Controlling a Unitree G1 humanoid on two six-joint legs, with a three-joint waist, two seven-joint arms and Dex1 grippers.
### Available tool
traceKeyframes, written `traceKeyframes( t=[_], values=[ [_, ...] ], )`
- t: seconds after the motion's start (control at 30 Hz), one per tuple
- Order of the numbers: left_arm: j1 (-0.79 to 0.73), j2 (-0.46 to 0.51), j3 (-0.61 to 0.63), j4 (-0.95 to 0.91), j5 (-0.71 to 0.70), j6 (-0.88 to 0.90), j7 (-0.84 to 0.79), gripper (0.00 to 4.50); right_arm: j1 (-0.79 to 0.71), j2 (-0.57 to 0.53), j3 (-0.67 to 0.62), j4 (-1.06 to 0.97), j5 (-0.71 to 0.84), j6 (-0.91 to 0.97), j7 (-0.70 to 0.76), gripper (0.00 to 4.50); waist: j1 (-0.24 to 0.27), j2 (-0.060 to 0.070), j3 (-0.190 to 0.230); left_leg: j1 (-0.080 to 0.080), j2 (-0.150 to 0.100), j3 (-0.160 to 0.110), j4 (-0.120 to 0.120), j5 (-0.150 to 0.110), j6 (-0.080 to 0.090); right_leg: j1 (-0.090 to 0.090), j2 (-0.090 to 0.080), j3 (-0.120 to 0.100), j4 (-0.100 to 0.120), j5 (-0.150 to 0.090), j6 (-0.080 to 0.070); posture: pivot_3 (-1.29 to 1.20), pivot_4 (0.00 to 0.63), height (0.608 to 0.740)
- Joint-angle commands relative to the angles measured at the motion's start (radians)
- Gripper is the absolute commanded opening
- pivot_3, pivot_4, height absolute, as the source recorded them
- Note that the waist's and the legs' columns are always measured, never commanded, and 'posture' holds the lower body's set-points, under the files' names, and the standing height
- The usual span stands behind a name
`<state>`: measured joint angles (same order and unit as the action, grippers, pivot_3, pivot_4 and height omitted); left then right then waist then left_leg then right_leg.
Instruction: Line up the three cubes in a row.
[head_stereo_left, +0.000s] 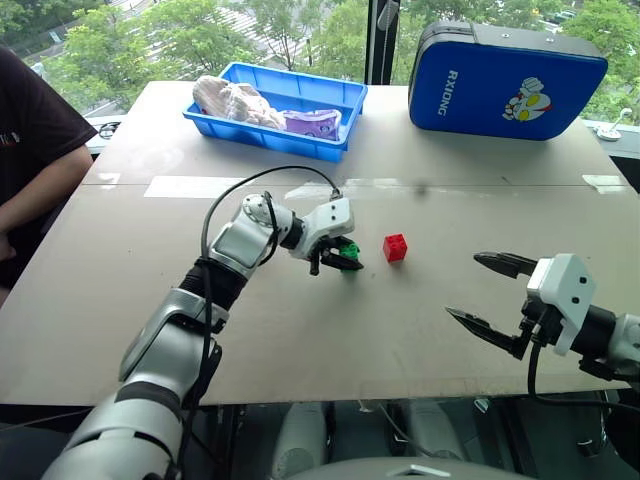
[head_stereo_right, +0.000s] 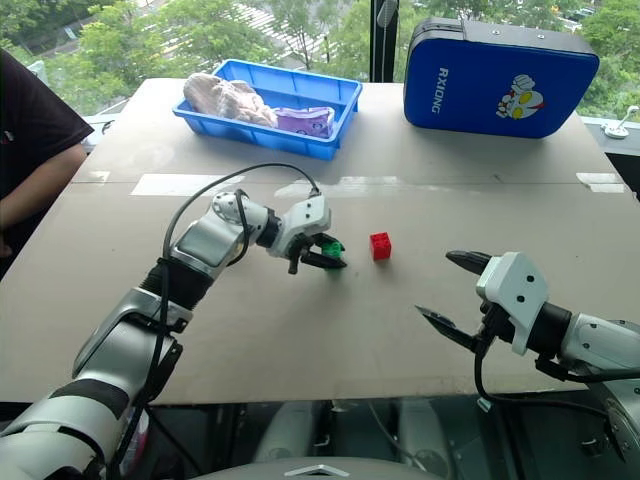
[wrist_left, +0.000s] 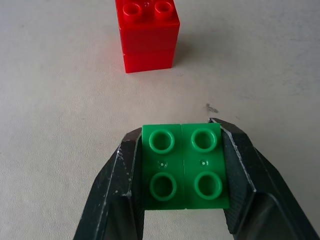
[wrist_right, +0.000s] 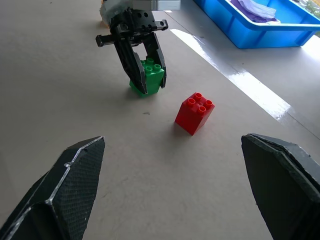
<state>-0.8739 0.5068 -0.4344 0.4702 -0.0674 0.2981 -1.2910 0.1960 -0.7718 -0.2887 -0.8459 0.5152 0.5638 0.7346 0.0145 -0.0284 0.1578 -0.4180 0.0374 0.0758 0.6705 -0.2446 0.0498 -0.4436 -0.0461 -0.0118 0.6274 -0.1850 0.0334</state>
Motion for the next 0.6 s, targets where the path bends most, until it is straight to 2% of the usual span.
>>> traceKeyframes(
  t=[0.03, 0.33, 0.4, 0.43, 0.57, 0.6],
  values=[
    [-0.033, -0.007, 0.022, 0.022, 0.025, -0.036, 0.002, 1.3, -0.001, -0.002, -0.014, -0.036, 0.013, -0.008, -0.012, 4.5, 0.0, 0.0, 0.0, 0.0, 0.0, 0.0, 0.0, 0.0, 0.0, 0.0, 0.0, 0.0, 0.0, 0.0, 0.0, 0.0, 0.15, 0.74],
    [-0.06, -0.029, 0.024, 0.077, 0.046, -0.069, -0.03, 1.3, 0.006, -0.002, -0.016, -0.037, 0.013, -0.015, -0.014, 4.5, 0.0, 0.0, 0.0, 0.0, 0.0, 0.0, 0.0, 0.0, 0.0, 0.0, 0.0, 0.0, 0.0, 0.0, 0.0, 0.0, 0.15, 0.74],
    [-0.058, -0.03, 0.027, 0.078, 0.057, -0.073, -0.017, 2.32, 0.01, -0.003, -0.019, -0.039, 0.012, -0.016, -0.013, 4.5, 0.0, 0.0, 0.0, 0.0, 0.0, 0.0, 0.0, 0.0, 0.0, 0.0, 0.0, 0.0, 0.0, 0.0, 0.0, 0.0, 0.15, 0.74],
    [-0.058, -0.029, 0.03, 0.077, 0.059, -0.075, -0.015, 2.61, 0.012, -0.003, -0.022, -0.04, 0.014, -0.015, -0.013, 4.5, 0.0, 0.0, 0.0, 0.0, 0.0, 0.0, 0.0, 0.0, 0.0, 0.0, 0.0, 0.0, 0.0, 0.0, 0.0, 0.0, 0.15, 0.74],
    [-0.045, 0.01, 0.067, 0.011, 0.027, -0.022, -0.042, 4.47, 0.016, -0.002, -0.021, -0.037, 0.013, -0.022, -0.011, 4.5, -0.002, 0.0, 0.0, 0.0, 0.0, -0.001, 0.0, 0.0, 0.0, 0.0, 0.0, 0.0, 0.0, 0.0, 0.0, 0.0, 0.15, 0.74],
    [-0.035, 0.029, 0.086, -0.023, 0.011, -0.005, -0.054, 4.47, 0.013, -0.001, -0.016, -0.033, 0.012, -0.024, -0.011, 4.5, -0.003, 0.0, 0.0, 0.0, 0.0, 0.0, 0.0, 0.0, 0.0, 0.0, 0.0, 0.0, 0.0, 0.0, 0.0, 0.0, 0.15, 0.74]
  ],
)
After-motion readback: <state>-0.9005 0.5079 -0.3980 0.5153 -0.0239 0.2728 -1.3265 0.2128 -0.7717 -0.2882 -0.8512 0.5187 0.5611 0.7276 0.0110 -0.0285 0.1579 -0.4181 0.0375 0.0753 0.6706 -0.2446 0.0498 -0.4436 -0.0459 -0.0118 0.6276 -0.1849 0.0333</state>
